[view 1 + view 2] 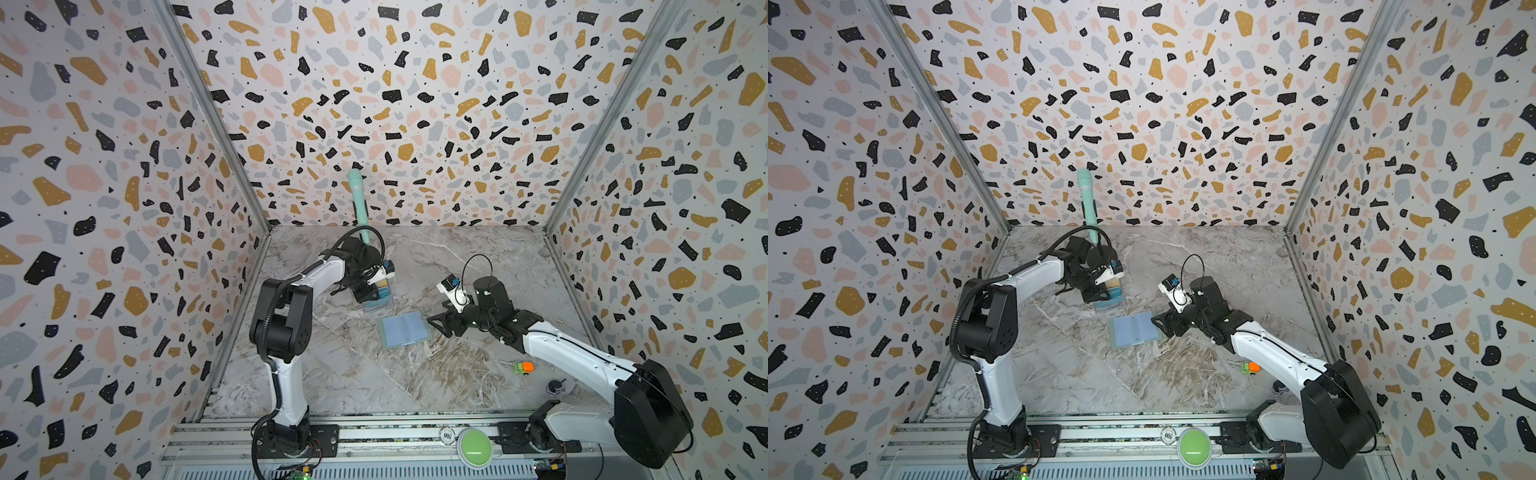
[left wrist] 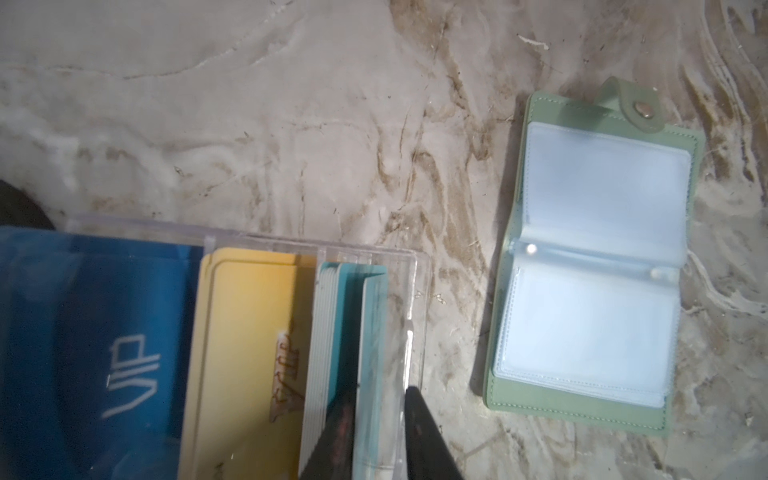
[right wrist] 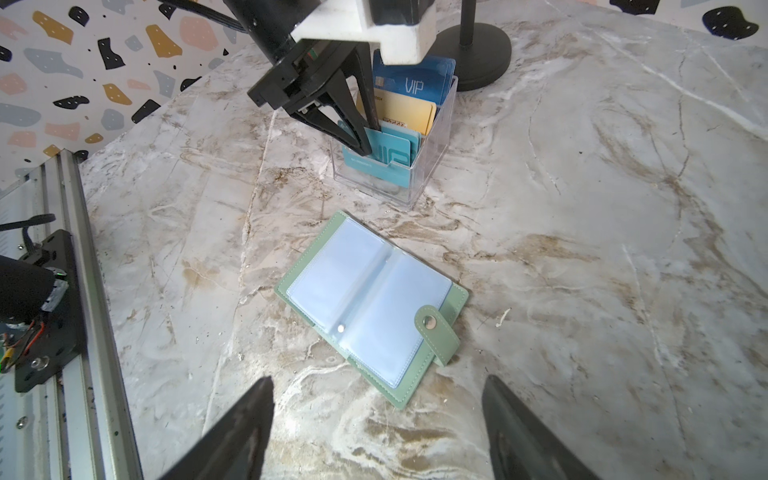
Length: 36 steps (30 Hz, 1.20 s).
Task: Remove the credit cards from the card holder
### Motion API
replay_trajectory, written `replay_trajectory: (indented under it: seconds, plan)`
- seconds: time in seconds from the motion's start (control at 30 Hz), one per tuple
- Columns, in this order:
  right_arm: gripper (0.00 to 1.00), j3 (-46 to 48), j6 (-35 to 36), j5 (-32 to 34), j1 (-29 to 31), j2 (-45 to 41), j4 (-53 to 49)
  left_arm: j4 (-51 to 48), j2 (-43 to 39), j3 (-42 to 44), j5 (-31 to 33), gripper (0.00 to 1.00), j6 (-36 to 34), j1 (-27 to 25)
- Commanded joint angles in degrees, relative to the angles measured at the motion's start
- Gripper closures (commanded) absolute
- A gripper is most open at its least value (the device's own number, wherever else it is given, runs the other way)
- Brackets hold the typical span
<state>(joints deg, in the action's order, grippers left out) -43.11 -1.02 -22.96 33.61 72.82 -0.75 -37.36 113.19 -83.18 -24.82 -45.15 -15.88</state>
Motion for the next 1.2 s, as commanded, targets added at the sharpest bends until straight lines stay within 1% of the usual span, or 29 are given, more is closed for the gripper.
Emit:
replay_trajectory:
  seconds: [0.0,0.3,0.37,0.5,0.67,0.73,0.87,1.0,1.13,1.17]
  plan:
    - [0.21,0.22,-0.30,0.42,0.13,0.15,0.59,1.50,-1.70,-1.56,0.80,0.74,1.27,0.32]
    - [0.21,0.22,-0.30,1.91,0.09,0.22,0.84,2.39,-4.74,-0.94,1.78,0.67,2.67,0.03]
    - [0.21,0.22,-0.30,2.42,0.08,0.13,0.90,3.07,-5.58,-0.76,3.34,0.66,4.33,-0.28]
    - [0.20,0.22,-0.12,3.89,0.08,-0.07,0.93,2.40,-7.45,-0.62,5.60,0.62,5.18,-1.46]
    - [0.19,0.39,-0.88,8.48,0.06,-0.56,2.08,3.51,-11.19,0.68,8.15,0.60,7.89,-2.14]
    - [0.18,0.87,-1.27,11.24,0.12,-1.68,3.08,5.63,-13.65,2.18,10.30,0.59,11.31,-2.15]
    - [0.15,2.53,-1.47,16.33,-0.22,-4.81,5.50,12.36,-20.66,8.57,13.60,0.57,18.17,-2.09]
    - [0.09,4.42,-1.68,22.82,-1.26,-8.64,7.73,23.11,-30.55,19.08,17.51,0.53,25.89,-2.14]
    - [0.00,8.10,-3.08,26.39,-3.84,-12.71,12.52,33.17,-39.80,29.74,21.52,0.47,31.92,-2.05]
    - [0.01,9.36,-3.46,27.40,-4.85,-13.69,14.20,35.79,-42.14,32.49,22.72,0.45,33.28,-2.00]
